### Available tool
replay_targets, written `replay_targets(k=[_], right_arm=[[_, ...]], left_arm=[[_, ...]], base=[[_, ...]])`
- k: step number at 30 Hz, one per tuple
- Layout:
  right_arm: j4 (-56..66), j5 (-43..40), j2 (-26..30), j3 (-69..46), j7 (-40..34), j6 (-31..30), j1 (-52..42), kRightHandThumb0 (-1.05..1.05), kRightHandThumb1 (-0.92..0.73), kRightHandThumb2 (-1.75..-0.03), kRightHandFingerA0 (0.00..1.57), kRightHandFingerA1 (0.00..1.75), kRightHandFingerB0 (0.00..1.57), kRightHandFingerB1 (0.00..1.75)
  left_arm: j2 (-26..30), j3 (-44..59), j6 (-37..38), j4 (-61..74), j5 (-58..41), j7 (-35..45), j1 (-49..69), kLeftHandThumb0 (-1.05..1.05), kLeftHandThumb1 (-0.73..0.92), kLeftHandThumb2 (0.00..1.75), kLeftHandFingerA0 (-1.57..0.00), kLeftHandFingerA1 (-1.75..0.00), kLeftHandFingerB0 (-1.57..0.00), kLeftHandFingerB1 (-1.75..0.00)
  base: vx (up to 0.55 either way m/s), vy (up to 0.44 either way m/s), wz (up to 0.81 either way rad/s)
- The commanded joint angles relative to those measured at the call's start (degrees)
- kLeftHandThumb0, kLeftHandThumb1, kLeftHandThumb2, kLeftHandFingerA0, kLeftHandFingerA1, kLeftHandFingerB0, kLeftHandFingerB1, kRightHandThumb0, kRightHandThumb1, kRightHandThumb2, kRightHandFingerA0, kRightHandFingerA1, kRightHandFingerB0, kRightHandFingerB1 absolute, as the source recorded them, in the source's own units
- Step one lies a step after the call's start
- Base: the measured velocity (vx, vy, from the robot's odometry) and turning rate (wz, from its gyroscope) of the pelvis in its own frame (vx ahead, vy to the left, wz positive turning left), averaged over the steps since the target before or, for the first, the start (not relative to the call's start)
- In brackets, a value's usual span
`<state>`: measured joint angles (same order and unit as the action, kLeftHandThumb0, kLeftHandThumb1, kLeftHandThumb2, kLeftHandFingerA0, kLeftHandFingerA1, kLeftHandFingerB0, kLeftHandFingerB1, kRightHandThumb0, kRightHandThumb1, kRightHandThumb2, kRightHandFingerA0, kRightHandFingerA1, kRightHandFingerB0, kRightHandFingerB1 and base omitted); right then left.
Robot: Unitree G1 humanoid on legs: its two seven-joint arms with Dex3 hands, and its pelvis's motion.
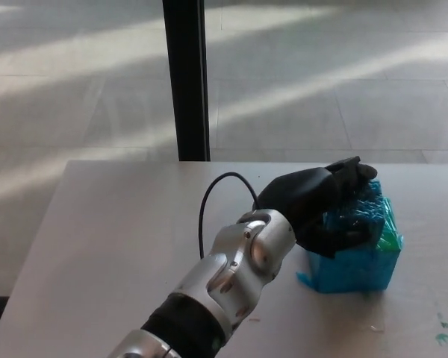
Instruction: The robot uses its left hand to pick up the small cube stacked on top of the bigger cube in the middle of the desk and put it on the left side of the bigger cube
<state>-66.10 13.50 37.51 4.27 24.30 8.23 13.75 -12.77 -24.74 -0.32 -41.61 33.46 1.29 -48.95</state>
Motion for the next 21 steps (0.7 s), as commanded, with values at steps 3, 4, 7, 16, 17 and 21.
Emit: replay_targets(k=[3, 4, 7, 16, 17, 21], right_arm=[[1.22, -0.92, 1.86, -1.22, -0.7, 1.23, 2.96, -0.5, -0.31, -0.79, 0.7, 0.96, 0.68, 0.66], [1.31, -0.89, 1.86, -1.23, -0.68, 1.02, 2.92, -0.5, -0.31, -0.79, 0.7, 0.96, 0.68, 0.66], [0.76, -1.26, 1.61, -1.58, -0.38, 0.83, 3.16, -0.5, -0.3, -0.8, 0.66, 0.96, 0.67, 0.68], [0.7, -0.38, 1.99, -1.1, -1.16, 0.9, 3.08, -0.49, -0.31, -0.78, 0.75, 0.94, 0.66, 0.69], [0.65, -0.46, 2.02, -1.2, -1.21, 1.12, 2.92, -0.49, -0.31, -0.78, 0.75, 0.94, 0.66, 0.69], [0.85, -0.61, 2.16, -1.34, -0.87, 1.48, 2.17, -0.52, -0.32, -0.78, 0.68, 0.91, 0.66, 0.7]], left_arm=[[-2.84, -1.47, -0.06, -4.41, 0.19, -9.32, 3.99, -0.22, 0.65, 0.64, -0.74, -1.0, -0.73, -0.75], [-2.56, -1.69, 0.39, -4.69, 0.07, -9.3, 3.85, -0.22, 0.65, 0.64, -0.74, -1.0, -0.73, -0.75], [-1.85, -1.36, 0.7, -4.87, -1.27, -8.57, 3.73, -0.19, 0.63, 0.64, -0.72, -0.9, -0.72, -0.75], [4.0, 1.72, 1.34, -0.52, -2.97, -6.93, -1.8, -0.2, 0.65, 0.61, -0.76, -0.96, -0.72, -0.71], [4.2, 2.13, 1.9, -0.6, -3.17, -7.29, -2.11, -0.2, 0.65, 0.61, -0.76, -0.96, -0.72, -0.71], [5.88, 7.03, 3.96, -0.48, -7.01, -7.12, -5.6, -0.13, 0.63, 0.67, -0.85, -1.12, -0.8, -0.75]], base=[[0.0, 0.0, 0.0], [0.0, 0.0, 0.0], [0.0, 0.0, 0.0], [0.0, 0.0, 0.0], [0.0, 0.0, 0.0], [0.0, 0.0, 0.0]])
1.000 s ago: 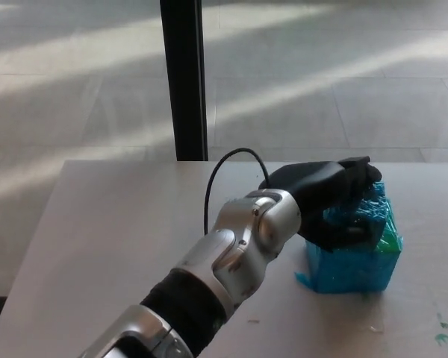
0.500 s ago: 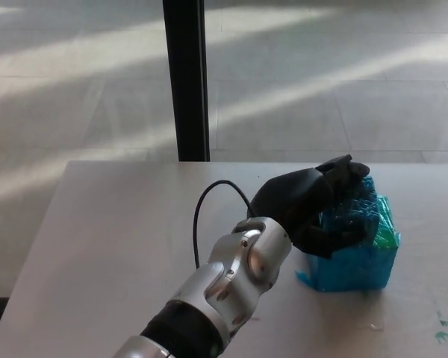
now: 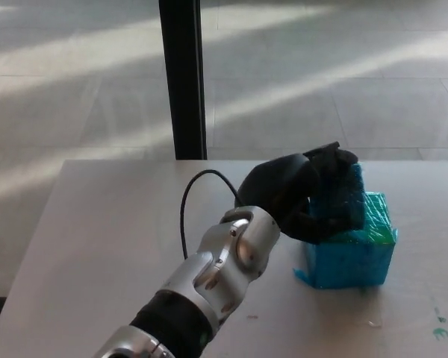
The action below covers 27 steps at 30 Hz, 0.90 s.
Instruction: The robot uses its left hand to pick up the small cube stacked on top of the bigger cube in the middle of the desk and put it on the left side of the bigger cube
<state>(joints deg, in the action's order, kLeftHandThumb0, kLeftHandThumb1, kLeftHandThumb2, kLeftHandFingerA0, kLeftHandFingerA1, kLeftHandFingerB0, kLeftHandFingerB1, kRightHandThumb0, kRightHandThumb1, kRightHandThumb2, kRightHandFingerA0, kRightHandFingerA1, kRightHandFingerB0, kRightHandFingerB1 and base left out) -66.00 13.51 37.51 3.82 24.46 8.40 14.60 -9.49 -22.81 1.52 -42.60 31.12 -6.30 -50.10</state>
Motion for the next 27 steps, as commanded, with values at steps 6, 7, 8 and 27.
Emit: replay_targets(k=[6, 7, 8, 27], right_arm=[[1.15, -1.01, 1.88, -1.51, -0.9, -0.2, 0.65, -0.51, -0.3, -0.77, 0.71, 0.93, 0.65, 0.71], [1.22, -0.68, 1.95, -1.28, -1.29, -0.01, 0.44, -0.51, -0.31, -0.75, 0.72, 0.91, 0.65, 0.71], [1.16, -0.51, 1.89, -1.14, -1.48, 0.08, 0.41, -0.52, -0.32, -0.74, 0.72, 0.89, 0.65, 0.7], [-0.82, -1.1, 1.92, -2.52, -1.74, 0.7, 0.56, -0.49, -0.28, -0.76, 0.73, 0.93, 0.66, 0.74]], left_arm=[[7.11, 10.5, 1.12, 3.65, -6.23, 1.63, -9.19, -0.2, 0.64, 0.68, -0.91, -1.39, -0.8, -0.76], [8.07, 11.15, 0.43, 4.7, -6.55, 2.22, -9.37, -0.2, 0.65, 0.67, -0.88, -1.41, -0.8, -0.76], [8.57, 11.65, 0.85, 5.02, -7.05, 2.4, -9.24, -0.18, 0.62, 0.72, -0.92, -1.46, -0.81, -0.77], [22.28, 15.49, 0.07, 21.39, -9.93, 9.21, 17.72, -0.19, 0.61, 0.78, -0.93, -1.34, -0.89, -0.89]], base=[[0.0, 0.0, 0.0], [0.0, 0.0, 0.0], [0.0, 0.0, 0.0], [0.0, 0.0, 0.0]])
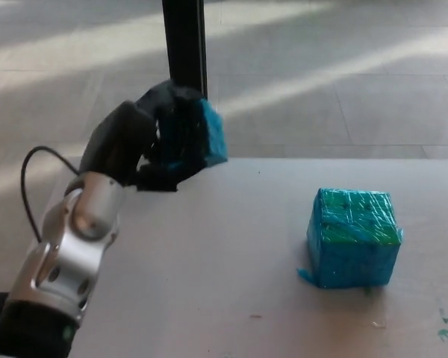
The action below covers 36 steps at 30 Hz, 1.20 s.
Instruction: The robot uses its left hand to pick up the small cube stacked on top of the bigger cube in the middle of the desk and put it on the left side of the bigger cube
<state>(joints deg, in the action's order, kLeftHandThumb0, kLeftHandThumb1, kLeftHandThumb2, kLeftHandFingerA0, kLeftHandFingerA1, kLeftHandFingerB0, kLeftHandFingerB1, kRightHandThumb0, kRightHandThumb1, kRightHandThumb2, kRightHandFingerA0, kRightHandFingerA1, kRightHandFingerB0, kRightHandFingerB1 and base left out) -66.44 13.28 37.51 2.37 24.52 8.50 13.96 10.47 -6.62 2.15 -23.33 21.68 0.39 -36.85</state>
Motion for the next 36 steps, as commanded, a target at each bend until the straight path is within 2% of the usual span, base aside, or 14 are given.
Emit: replay_targets(k=[1, 12, 14, 17, 20, 23, 25, 27, 28, 30, 31, 32, 33, 36], right_arm=[[-0.45, -0.91, 1.89, -1.11, -1.79, 0.65, 1.23, -0.49, -0.28, -0.76, 0.73, 0.93, 0.66, 0.74], [0.03, 0.12, 2.3, -0.38, -1.14, -0.05, 2.78, -0.47, -0.33, -0.75, 0.69, 0.9, 0.61, 0.72], [0.44, 0.56, 2.61, 0.11, -0.98, 0.26, 2.83, -0.48, -0.33, -0.76, 0.7, 0.9, 0.61, 0.73], [-0.04, -0.01, 2.49, -0.41, -0.72, 0.41, 3.17, -0.48, -0.26, -0.91, 0.75, 0.89, 0.58, 0.75], [0.16, 0.13, 2.55, -0.31, -0.43, -0.29, 3.15, -0.53, -0.33, -0.75, 0.62, 0.91, 0.58, 0.71], [0.08, -0.14, 2.43, -0.5, 0.0, -0.58, 3.16, -0.52, -0.34, -0.74, 0.59, 0.91, 0.57, 0.72], [0.13, -0.19, 2.44, -0.59, -0.12, -0.66, 2.96, -0.53, -0.34, -0.73, 0.57, 0.93, 0.58, 0.73], [0.14, -0.2, 2.43, -0.62, -0.21, -0.69, 2.88, -0.53, -0.34, -0.73, 0.57, 0.93, 0.58, 0.73], [0.36, -0.61, 2.36, -1.0, -0.21, -0.78, 2.65, -0.53, -0.25, -0.89, 0.61, 0.87, 0.58, 0.75], [0.93, -0.43, 2.36, -0.88, -0.62, -0.64, 2.28, -0.5, -0.31, -0.72, 0.58, 0.96, 0.6, 0.72], [0.76, -0.63, 2.39, -1.01, -0.23, -0.5, 2.17, -0.48, -0.3, -0.72, 0.52, 0.97, 0.6, 0.7], [0.64, -0.76, 2.37, -1.09, -0.01, -0.44, 2.12, -0.48, -0.3, -0.72, 0.52, 0.97, 0.6, 0.7], [0.25, -0.91, 2.24, -1.28, -0.4, 0.09, 2.08, -0.45, -0.27, -0.73, 0.61, 0.97, 0.65, 0.69], [0.32, -0.38, 2.09, -0.89, -1.22, -0.08, 2.08, -0.46, -0.26, -0.72, 0.64, 0.97, 0.66, 0.68]], left_arm=[[2.39, -0.79, -0.72, 2.3, -0.57, 2.6, 4.66, -0.19, 0.61, 0.78, -0.93, -1.34, -0.89, -0.89], [3.35, -12.05, 2.32, 2.38, 5.88, 3.68, 9.26, -0.17, 0.61, 0.79, -0.87, -1.52, -0.88, -0.93], [4.56, -14.48, 2.61, 1.74, 7.46, 4.44, 8.18, -0.17, 0.61, 0.83, -0.86, -1.39, -0.9, -0.93], [6.28, -17.37, 0.9, 2.22, 9.84, 6.43, 6.81, -0.15, 0.62, 0.76, -0.85, -1.27, -0.88, -0.83], [8.85, -22.77, -4.32, 3.95, 15.5, 12.64, 4.37, -0.27, 0.64, 0.61, -0.72, -1.4, -0.71, -0.62], [10.62, -26.71, -8.64, 5.55, 20.16, 17.55, 2.9, -0.27, 0.6, 0.58, -0.74, -1.08, -0.6, -0.52], [11.79, -29.77, -12.53, 6.76, 23.56, 23.56, 1.31, -0.44, 0.55, 0.56, -0.44, -0.63, -0.47, -0.43], [12.13, -30.78, -13.9, 7.26, 24.42, 25.01, 0.89, -0.44, 0.55, 0.56, -0.44, -0.63, -0.47, -0.43], [12.72, -32.27, -15.8, 7.66, 26.17, 28.63, -0.06, -0.67, 0.48, 0.59, -0.23, -0.6, -0.35, -0.39], [12.99, -32.72, -17.27, 7.79, 26.08, 31.26, -0.73, -0.79, 0.4, 0.78, -0.11, -0.55, -0.13, -0.39], [12.89, -32.3, -18.69, 7.98, 25.01, 32.93, -1.06, -0.72, 0.39, 0.89, 0.0, -0.25, -0.09, -0.1], [12.87, -32.17, -19.35, 8.2, 24.66, 33.6, -1.1, -0.72, 0.39, 0.89, 0.0, -0.25, -0.09, -0.1], [12.73, -31.52, -20.02, 8.23, 23.32, 34.34, -1.28, -1.02, 0.37, 0.79, 0.0, 0.0, 0.0, -0.04], [12.31, -29.86, -21.19, 8.64, 20.75, 34.88, -1.39, -1.01, 0.54, 0.58, 0.0, 0.0, 0.0, 0.0]], base=[[0.0, 0.0, 0.0], [0.0, 0.0, 0.0], [0.0, 0.0, 0.0], [0.0, 0.0, 0.0], [0.0, 0.0, 0.0], [0.0, 0.0, 0.0], [0.0, 0.0, 0.0], [0.0, 0.0, 0.0], [0.0, 0.0, 0.0], [0.0, 0.0, 0.0], [0.0, 0.0, 0.0], [0.0, 0.0, 0.0], [0.0, 0.0, 0.0], [0.0, 0.0, 0.0]])
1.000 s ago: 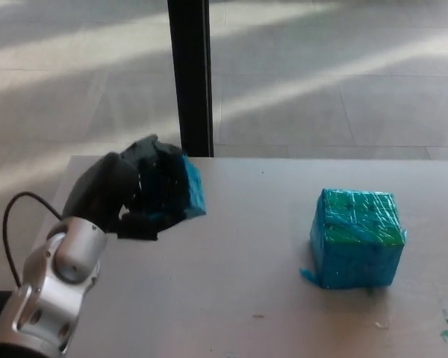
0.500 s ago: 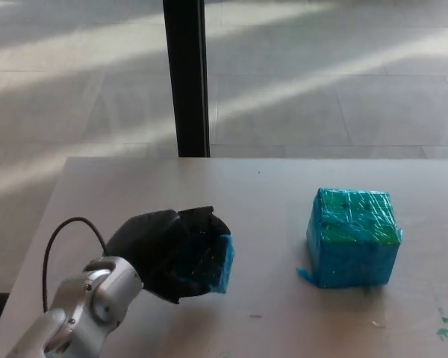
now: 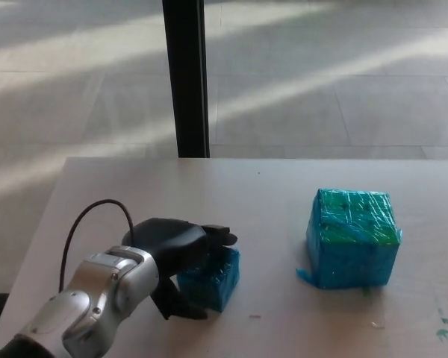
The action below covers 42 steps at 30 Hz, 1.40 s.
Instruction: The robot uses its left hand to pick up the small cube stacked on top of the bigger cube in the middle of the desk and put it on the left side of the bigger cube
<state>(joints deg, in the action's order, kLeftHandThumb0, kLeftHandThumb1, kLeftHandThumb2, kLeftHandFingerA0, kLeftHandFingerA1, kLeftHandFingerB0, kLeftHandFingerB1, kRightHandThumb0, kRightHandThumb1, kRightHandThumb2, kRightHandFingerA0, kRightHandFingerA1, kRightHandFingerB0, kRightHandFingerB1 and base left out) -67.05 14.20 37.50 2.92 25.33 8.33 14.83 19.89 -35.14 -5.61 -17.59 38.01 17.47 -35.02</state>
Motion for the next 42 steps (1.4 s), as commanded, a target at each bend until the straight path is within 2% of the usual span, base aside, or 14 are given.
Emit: replay_targets(k=[1, 8, 9, 11, 14, 15, 16, 24, 29, 30, 31, 38, 41, 42], right_arm=[[0.93, -1.3, 2.16, -1.41, -1.82, 0.24, 1.23, -0.45, -0.26, -0.72, 0.57, 0.96, 0.66, 0.66], [1.13, -1.83, 2.19, -1.95, -1.43, 0.81, 0.79, -0.41, -0.22, -0.7, 0.83, 1.0, 0.68, 0.65], [1.45, -1.26, 2.44, -1.59, -1.96, 1.4, 0.5, -0.44, -0.22, -0.69, 0.77, 0.95, 0.69, 0.65], [1.03, -2.11, 2.29, -2.4, -1.3, 1.5, 0.52, -0.41, -0.18, -0.7, 0.82, 0.98, 0.7, 0.67], [1.48, -2.47, 2.16, -2.87, -0.97, 1.17, 0.4, -0.4, -0.16, -0.71, 0.71, 1.02, 0.71, 0.69], [1.75, -1.82, 2.46, -2.35, -0.96, 1.59, 0.21, -0.49, -0.14, -0.82, 0.72, 0.92, 0.67, 0.75], [1.72, -1.8, 2.53, -2.36, -0.85, 2.06, 0.13, -0.43, -0.17, -0.71, 0.69, 1.0, 0.71, 0.69], [1.92, -1.87, 2.9, -2.54, -0.62, 1.99, -0.22, -0.45, -0.22, -0.72, 0.52, 1.0, 0.69, 0.68], [1.15, -2.4, 2.37, -3.03, -0.88, 2.22, -0.68, -0.43, -0.19, -0.77, 0.47, 1.12, 0.7, 0.7], [1.04, -2.52, 2.08, -3.14, -0.78, 1.93, -0.66, -0.43, -0.2, -0.77, 0.46, 1.1, 0.7, 0.71], [0.83, -2.55, 2.01, -3.2, -0.73, 1.84, -0.57, -0.41, -0.21, -0.77, 0.51, 1.06, 0.69, 0.69], [0.94, -0.87, 2.15, -1.77, -1.66, 2.91, -1.49, -0.48, -0.26, -0.76, 0.62, 1.0, 0.69, 0.67], [0.86, -1.49, 1.68, -2.26, -1.52, 3.19, -1.66, -0.47, -0.21, -0.88, 0.65, 0.89, 0.67, 0.75], [0.58, -1.55, 1.61, -2.34, -1.67, 2.91, -1.72, -0.47, -0.27, -0.75, 0.58, 0.97, 0.69, 0.67]], left_arm=[[2.77, -0.73, -13.61, 3.18, 3.6, 17.91, -3.36, -1.0, 0.56, 0.57, 0.0, 0.0, 0.0, 0.0], [2.22, 10.57, -13.64, 7.47, -7.74, 16.38, -1.83, -0.91, 0.5, 0.96, 0.0, -0.17, 0.0, 0.0], [2.82, 11.38, -13.41, 8.25, -7.33, 16.36, -1.92, -1.05, 0.61, 0.6, 0.0, -0.1, 0.0, 0.0], [3.06, 18.9, -10.84, 10.1, -13.09, 13.74, 0.3, -0.96, 0.51, 0.99, 0.0, -0.23, 0.0, 0.0], [4.79, 26.49, -6.16, 10.15, -17.05, 11.25, 2.51, -1.01, 0.52, 1.05, 0.0, -0.13, 0.0, 0.0], [5.48, 29.02, -3.91, 9.89, -18.06, 10.02, 3.54, -1.05, 0.73, 0.64, 0.0, -0.1, 0.0, 0.0], [5.92, 31.88, -3.01, 9.92, -19.58, 9.45, 4.51, -0.98, 0.53, 1.0, -0.01, -0.18, 0.0, 0.0], [10.68, 50.63, -2.96, 14.81, -23.58, 7.9, 18.55, -0.97, 0.57, 0.96, -0.01, -0.32, 0.0, -0.01], [8.92, 59.83, -1.21, 8.9, -22.9, -0.58, 27.41, -0.84, 0.53, 0.92, 0.0, -0.43, -0.02, -0.08], [7.75, 62.99, 0.13, 6.48, -23.44, -3.41, 30.41, -0.76, 0.67, 0.6, -0.09, -0.39, 0.0, -0.12], [6.95, 64.74, 0.38, 4.98, -23.88, -4.9, 31.64, -0.79, 0.54, 0.92, -0.04, -0.43, 0.0, -0.12], [-2.11, 81.87, -1.19, -7.63, -33.19, -15.82, 38.49, -0.87, 0.63, 0.98, -0.05, -0.5, -0.08, -0.09], [-4.72, 85.88, -3.96, -11.07, -35.93, -16.41, 39.79, -0.82, 0.65, 1.0, -0.32, -0.57, -0.04, -0.14], [-5.55, 86.53, -5.18, -13.42, -36.23, -16.74, 40.34, -0.77, 0.79, 0.64, -0.59, -0.65, 0.0, -0.22]], base=[[0.0, 0.0, 0.0], [0.0, 0.0, 0.0], [0.0, 0.0, 0.0], [0.0, 0.0, 0.0], [0.0, 0.0, 0.0], [0.0, 0.0, 0.0], [0.0, 0.0, 0.0], [0.0, 0.0, 0.0], [0.0, 0.0, 0.0], [0.0, 0.0, 0.0], [0.0, 0.0, 0.0], [0.0, 0.0, 0.0], [0.0, 0.0, 0.0], [0.0, 0.0, 0.0]])
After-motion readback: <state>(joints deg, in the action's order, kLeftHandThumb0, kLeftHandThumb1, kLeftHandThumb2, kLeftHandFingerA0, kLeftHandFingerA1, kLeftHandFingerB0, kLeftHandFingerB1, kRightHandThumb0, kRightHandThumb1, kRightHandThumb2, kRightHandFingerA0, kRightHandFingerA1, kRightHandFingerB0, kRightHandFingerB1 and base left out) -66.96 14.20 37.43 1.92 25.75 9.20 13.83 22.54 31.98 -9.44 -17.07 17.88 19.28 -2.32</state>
